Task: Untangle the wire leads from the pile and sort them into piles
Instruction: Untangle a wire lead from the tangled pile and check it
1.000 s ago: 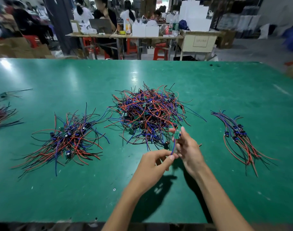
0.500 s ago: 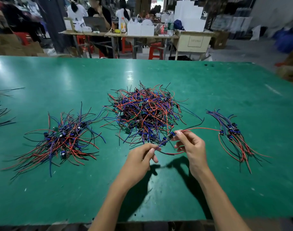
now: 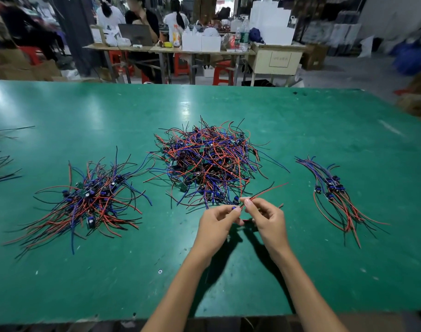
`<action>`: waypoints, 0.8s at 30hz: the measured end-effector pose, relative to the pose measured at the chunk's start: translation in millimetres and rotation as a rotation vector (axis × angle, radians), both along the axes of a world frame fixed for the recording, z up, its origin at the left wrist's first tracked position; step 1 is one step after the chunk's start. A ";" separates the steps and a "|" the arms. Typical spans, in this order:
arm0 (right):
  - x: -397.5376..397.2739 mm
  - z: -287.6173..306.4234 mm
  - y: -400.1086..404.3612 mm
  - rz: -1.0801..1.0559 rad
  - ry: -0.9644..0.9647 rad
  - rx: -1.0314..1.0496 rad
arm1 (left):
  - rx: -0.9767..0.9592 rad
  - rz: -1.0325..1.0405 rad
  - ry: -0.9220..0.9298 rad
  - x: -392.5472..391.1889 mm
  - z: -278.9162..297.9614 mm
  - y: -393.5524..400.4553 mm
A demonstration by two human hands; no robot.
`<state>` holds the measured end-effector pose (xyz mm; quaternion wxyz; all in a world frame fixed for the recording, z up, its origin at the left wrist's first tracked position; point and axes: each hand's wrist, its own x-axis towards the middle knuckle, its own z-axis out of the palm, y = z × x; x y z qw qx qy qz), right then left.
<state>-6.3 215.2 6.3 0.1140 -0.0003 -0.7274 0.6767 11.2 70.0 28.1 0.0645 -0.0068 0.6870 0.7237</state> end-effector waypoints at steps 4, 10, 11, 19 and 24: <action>-0.5 -0.7 -1.3 0.010 -0.028 -0.036 | 0.046 0.035 -0.026 -0.6 -9.5 -0.3; 3.7 0.3 0.8 0.045 0.009 -0.062 | 0.054 0.020 0.007 1.1 -14.4 -8.0; 4.3 0.6 1.0 0.066 0.019 -0.058 | 0.056 0.026 0.010 1.5 -14.5 -7.5; 5.2 -2.5 -0.5 0.065 0.018 -0.021 | 0.106 0.025 -0.022 3.8 -14.4 -10.4; 4.9 -2.0 -0.6 0.091 -0.012 -0.011 | 0.170 -0.050 -0.066 3.9 -10.9 -16.6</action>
